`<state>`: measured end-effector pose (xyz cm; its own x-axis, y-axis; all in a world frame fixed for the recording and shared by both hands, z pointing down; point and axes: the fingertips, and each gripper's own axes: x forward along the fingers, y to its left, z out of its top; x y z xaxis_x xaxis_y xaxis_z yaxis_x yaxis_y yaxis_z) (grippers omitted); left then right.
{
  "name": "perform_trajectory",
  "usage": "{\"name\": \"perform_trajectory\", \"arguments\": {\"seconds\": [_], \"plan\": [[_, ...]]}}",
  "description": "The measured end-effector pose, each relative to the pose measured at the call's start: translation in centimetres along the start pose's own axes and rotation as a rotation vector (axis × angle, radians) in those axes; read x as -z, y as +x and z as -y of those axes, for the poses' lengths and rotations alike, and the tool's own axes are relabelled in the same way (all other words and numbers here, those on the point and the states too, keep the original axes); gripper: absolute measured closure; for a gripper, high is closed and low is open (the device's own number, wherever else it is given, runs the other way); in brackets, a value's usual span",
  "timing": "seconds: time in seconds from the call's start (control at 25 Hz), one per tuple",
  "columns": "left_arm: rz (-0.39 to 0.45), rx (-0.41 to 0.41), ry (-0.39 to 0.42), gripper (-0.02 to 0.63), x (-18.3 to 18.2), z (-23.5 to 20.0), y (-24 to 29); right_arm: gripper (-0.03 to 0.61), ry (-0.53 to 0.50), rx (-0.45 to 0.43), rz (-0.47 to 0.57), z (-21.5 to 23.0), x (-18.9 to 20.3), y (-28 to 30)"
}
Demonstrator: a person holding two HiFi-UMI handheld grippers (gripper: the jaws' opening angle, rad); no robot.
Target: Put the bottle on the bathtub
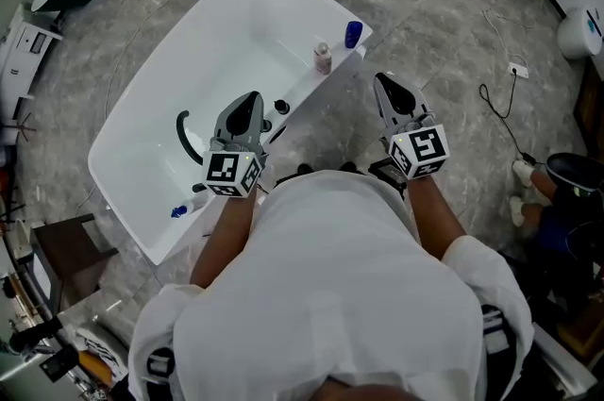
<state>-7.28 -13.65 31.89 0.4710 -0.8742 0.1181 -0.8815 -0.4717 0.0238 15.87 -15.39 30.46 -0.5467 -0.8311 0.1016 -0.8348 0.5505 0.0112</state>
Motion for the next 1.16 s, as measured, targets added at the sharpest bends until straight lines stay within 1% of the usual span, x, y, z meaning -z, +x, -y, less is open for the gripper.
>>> {"name": "perform_trajectory", "arguments": {"seconds": [0.24, 0.44, 0.6, 0.72, 0.92, 1.16], "plan": [[-0.014, 0.001, -0.014, 0.597, 0.5, -0.6, 0.1, 0.565, -0.018, 0.021, -0.017, 0.2, 0.1, 0.0], [-0.009, 0.008, -0.015, 0.597, 0.6, -0.9, 0.4, 0.565, -0.011, 0.039, -0.020, 0.6, 0.5, 0.2], [-0.017, 0.014, -0.031, 0.597, 1.0, -1.2, 0.7, 0.565, -0.011, 0.046, -0.027, 0.9, 0.8, 0.4], [-0.021, 0.023, -0.051, 0.597, 1.1, -1.4, 1.0, 0.565, -0.012, 0.044, -0.038, 1.0, 1.0, 0.6], [-0.029, 0.058, -0.055, 0.597, 1.4, -0.9, 1.7, 0.565, -0.019, 0.043, -0.054, 1.6, 1.3, 0.7], [-0.041, 0.076, -0.067, 0.597, 2.1, -1.3, 1.7, 0.565, -0.027, 0.016, -0.077, 1.0, 1.8, 0.9]]}}
